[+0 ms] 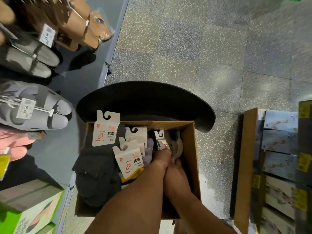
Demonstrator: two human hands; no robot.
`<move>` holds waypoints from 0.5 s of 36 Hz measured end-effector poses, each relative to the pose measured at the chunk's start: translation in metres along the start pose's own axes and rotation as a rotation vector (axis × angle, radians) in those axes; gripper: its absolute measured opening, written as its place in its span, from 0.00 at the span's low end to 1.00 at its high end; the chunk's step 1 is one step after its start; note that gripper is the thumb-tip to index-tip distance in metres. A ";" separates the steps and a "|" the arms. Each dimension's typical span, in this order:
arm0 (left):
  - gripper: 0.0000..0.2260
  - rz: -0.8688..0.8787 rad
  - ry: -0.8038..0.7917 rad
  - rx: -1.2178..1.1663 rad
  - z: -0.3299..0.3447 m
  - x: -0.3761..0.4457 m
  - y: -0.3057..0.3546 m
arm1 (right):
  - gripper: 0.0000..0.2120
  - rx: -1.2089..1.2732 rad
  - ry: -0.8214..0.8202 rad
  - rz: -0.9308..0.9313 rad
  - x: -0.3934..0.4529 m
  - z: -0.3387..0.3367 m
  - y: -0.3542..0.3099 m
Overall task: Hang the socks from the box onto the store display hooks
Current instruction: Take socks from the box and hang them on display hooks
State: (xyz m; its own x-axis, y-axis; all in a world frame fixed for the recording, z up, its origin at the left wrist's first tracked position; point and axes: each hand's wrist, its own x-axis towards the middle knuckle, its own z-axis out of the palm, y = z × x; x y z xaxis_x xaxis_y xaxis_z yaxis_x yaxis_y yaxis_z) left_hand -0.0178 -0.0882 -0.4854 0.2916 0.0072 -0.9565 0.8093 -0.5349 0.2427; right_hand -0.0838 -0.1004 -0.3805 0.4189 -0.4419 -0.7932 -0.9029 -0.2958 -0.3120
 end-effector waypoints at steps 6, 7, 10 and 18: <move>0.14 0.002 -0.045 -0.020 -0.007 -0.036 0.008 | 0.29 -0.138 -0.006 -0.070 -0.024 -0.018 -0.008; 0.23 0.023 -0.038 0.010 -0.010 -0.049 0.014 | 0.28 -0.118 0.002 -0.077 -0.025 -0.019 -0.006; 0.15 0.059 -0.044 -0.004 -0.020 -0.078 0.022 | 0.23 -0.043 0.049 -0.175 -0.038 -0.022 -0.008; 0.13 0.069 0.031 -0.008 -0.019 -0.128 0.020 | 0.09 0.157 0.130 -0.263 -0.065 -0.036 0.011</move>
State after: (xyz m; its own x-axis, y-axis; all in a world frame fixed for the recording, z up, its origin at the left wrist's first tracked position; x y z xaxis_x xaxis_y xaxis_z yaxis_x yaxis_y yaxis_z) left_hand -0.0297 -0.0839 -0.3553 0.3626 -0.0030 -0.9319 0.7909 -0.5279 0.3094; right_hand -0.1173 -0.1060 -0.3137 0.6397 -0.4750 -0.6043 -0.7615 -0.2850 -0.5821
